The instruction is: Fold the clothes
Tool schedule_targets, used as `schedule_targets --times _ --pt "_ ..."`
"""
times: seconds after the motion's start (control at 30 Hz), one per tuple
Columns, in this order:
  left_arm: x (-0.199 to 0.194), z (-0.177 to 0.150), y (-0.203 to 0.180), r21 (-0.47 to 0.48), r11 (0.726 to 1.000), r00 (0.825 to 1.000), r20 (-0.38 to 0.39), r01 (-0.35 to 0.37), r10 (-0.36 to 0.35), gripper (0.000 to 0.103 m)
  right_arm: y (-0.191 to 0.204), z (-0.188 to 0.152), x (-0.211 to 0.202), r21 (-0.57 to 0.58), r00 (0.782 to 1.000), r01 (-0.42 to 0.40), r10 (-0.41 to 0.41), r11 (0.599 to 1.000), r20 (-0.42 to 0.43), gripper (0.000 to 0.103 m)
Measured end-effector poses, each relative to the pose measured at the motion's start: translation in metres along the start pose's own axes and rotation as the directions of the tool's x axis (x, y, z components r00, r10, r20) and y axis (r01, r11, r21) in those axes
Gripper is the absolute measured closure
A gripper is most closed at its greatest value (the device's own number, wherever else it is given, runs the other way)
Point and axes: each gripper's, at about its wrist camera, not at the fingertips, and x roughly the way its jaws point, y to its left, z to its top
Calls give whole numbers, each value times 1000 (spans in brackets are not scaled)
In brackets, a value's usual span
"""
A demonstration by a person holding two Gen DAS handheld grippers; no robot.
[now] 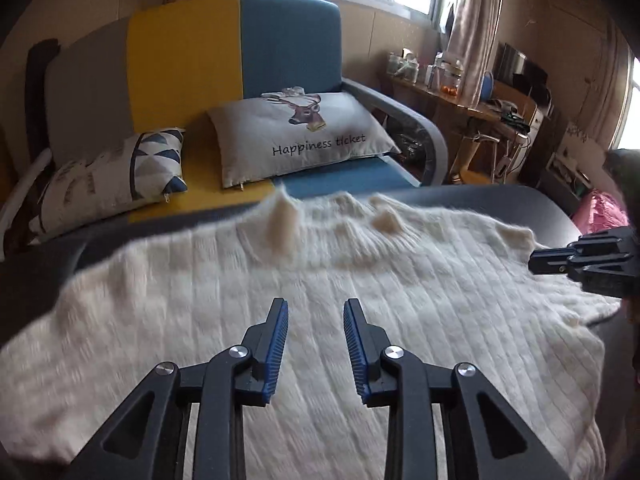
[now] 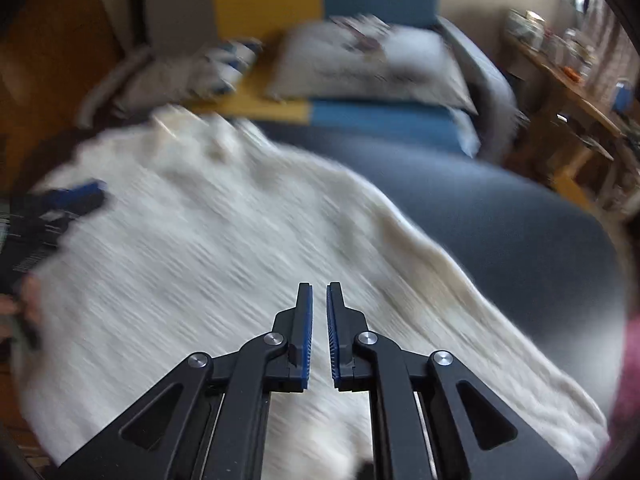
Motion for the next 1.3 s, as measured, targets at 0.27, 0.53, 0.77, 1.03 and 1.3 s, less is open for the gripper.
schedule_targets --times 0.27,0.53,0.77,1.03,1.3 --pt "31 -6 45 -116 993 999 -33 -26 22 73 -12 39 62 65 998 36 -32 997 -52 96" --pt "17 6 43 -124 992 1000 14 6 -4 73 -13 49 54 80 998 61 -61 995 -2 97" --pt "48 34 50 -55 998 998 -53 -44 41 74 59 83 51 -99 992 -116 121 988 45 95" --pt "56 29 58 -92 994 997 -58 -65 60 74 41 94 98 48 998 -59 58 997 11 100" --pt "28 20 61 -123 990 998 -9 -65 64 74 35 90 57 -37 1000 -13 13 999 -1 95"
